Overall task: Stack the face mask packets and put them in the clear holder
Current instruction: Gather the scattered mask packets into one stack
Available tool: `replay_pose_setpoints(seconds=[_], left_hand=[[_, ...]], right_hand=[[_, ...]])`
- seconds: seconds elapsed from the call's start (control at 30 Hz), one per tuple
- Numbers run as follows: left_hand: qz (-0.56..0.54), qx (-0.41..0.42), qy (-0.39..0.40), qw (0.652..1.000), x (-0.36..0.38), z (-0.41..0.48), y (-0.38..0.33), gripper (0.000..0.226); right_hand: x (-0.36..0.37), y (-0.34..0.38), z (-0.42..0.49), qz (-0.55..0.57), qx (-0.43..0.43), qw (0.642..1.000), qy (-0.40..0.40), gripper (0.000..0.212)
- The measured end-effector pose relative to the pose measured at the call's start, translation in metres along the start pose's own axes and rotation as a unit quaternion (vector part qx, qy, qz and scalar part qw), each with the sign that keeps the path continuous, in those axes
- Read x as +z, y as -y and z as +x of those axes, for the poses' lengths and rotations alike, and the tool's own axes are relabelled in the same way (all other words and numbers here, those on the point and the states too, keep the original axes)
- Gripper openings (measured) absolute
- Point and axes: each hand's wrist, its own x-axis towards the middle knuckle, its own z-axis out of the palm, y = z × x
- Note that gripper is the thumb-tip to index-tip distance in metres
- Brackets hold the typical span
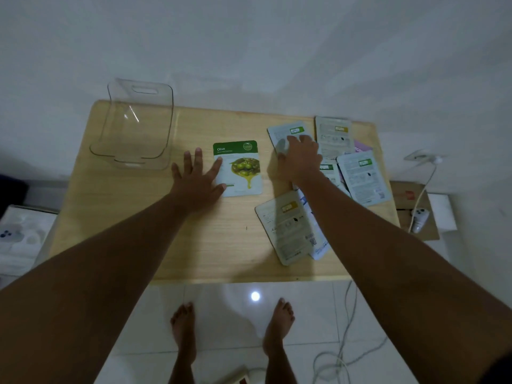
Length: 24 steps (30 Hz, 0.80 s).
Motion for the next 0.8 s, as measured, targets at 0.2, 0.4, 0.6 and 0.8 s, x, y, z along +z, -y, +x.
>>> replay_pose_setpoints(seconds=[0.2,0.4,0.6,0.8], left_hand=[[-0.003,0.009,0.009,1.000,-0.003,-0.001,0.002,0.077],[-0.013,0.012,0.021,1.000,-0.005,-0.003,0.003,0.080],[-0.012,0.008,0.025,1.000,-0.005,-0.003,0.002,0.080],[-0.013,0.005,0.025,1.000,-0.006,-0.003,0.002,0.079]], right_hand=[[0.002,-0.031,0.017,0.029,0.092,0.995,0.016,0.064],[-0.003,-0.044,0.026,0.182,0.133,0.974,-0.025,0.082],[-0.006,-0.025,0.008,0.345,0.043,0.932,-0.100,0.031],[0.015,0.030,-0.031,0.253,-0.105,0.955,-0.112,0.033]])
